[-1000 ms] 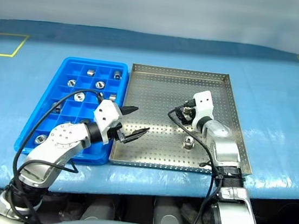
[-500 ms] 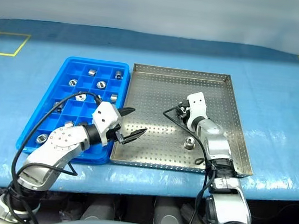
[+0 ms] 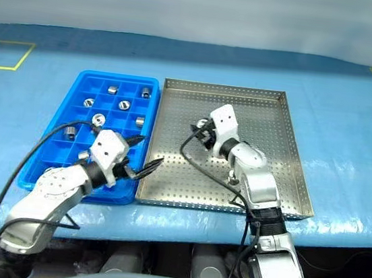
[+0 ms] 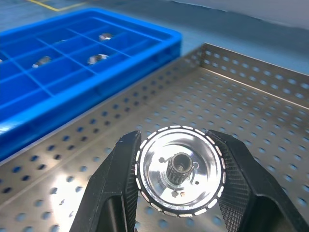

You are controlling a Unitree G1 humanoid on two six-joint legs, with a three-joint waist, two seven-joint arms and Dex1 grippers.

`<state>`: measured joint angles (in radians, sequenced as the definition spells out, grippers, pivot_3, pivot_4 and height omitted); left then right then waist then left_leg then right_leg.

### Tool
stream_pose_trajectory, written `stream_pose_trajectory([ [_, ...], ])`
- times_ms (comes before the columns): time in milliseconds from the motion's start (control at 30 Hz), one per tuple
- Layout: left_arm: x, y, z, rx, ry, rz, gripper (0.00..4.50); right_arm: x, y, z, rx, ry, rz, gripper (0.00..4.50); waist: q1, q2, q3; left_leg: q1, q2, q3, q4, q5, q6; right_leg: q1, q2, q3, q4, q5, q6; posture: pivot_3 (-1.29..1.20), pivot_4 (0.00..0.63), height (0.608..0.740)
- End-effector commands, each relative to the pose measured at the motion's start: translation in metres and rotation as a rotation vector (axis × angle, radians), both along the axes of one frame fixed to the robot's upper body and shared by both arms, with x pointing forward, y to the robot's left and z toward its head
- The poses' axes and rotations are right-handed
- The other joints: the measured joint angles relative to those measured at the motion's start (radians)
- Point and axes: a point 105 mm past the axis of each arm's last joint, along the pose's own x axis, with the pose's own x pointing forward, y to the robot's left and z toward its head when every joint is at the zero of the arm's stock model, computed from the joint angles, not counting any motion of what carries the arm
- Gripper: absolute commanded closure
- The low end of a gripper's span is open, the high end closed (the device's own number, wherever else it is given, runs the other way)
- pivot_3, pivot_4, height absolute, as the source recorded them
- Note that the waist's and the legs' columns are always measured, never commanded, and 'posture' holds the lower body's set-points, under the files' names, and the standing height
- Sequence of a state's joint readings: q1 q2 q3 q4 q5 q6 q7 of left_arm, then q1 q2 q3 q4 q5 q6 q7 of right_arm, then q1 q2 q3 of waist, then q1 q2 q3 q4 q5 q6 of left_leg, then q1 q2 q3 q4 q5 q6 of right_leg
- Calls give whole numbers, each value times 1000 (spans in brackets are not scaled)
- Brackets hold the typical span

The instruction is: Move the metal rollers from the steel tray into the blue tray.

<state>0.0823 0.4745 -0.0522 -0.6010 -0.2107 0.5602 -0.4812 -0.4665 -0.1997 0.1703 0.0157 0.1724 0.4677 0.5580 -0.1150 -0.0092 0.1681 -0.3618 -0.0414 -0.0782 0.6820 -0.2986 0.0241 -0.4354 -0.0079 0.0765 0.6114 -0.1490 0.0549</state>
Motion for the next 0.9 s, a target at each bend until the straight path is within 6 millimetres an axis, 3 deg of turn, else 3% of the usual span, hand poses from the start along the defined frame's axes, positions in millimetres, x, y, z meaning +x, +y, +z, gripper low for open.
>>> stream_pose_trajectory([
  [33, -6, 17, 17, 23, -65, 65, 383, -8, 33, 28, 27, -81, 133, 2496, 8, 0, 0, 0, 0, 0, 0, 0, 0, 0, 0, 0, 0, 0, 0, -34, 150, 740],
  [100, -9, 27, 17, 35, -65, 109, 383, -9, 49, 30, 30, -83, 178, 2496, 12, 0, 0, 0, 0, 0, 0, 0, 0, 0, 0, 0, 0, 0, 0, -12, 150, 740],
  [233, -17, 28, 16, 25, -59, 136, 383, -12, 79, 31, 29, -83, 277, 2496, 38, 0, 0, 0, 0, -2, -1, 0, -1, -1, 0, -2, 0, -1, -3, 29, 150, 740],
  [367, -22, 24, 15, 12, -57, 150, 383, -18, 111, 22, 14, -41, 400, 2496, 59, 0, 0, -2, 0, -3, -2, 0, -2, -2, -1, -4, 0, -1, -4, 77, 150, 740],
  [467, -26, 31, 16, 20, -66, 202, 383, -22, 128, 15, -9, -29, 470, 2496, 74, 0, 0, -2, 0, -4, -3, 1, -3, -3, -1, -5, 0, -2, -5, 111, 150, 740],
  [733, -41, 59, 24, 53, -95, 356, 383, -19, 146, 14, -12, -26, 517, 2496, 108, 0, 0, -5, 0, -9, -8, 3, -9, -8, 0, -9, 2, -4, -9, 202, 150, 740],
  [900, -47, 63, 25, 61, -96, 385, 383, -15, 153, 9, -14, -9, 523, 2496, 126, 0, 0, -2, 0, -10, -16, 6, -13, -9, 0, -10, 3, -6, -12, 232, 150, 740],
])
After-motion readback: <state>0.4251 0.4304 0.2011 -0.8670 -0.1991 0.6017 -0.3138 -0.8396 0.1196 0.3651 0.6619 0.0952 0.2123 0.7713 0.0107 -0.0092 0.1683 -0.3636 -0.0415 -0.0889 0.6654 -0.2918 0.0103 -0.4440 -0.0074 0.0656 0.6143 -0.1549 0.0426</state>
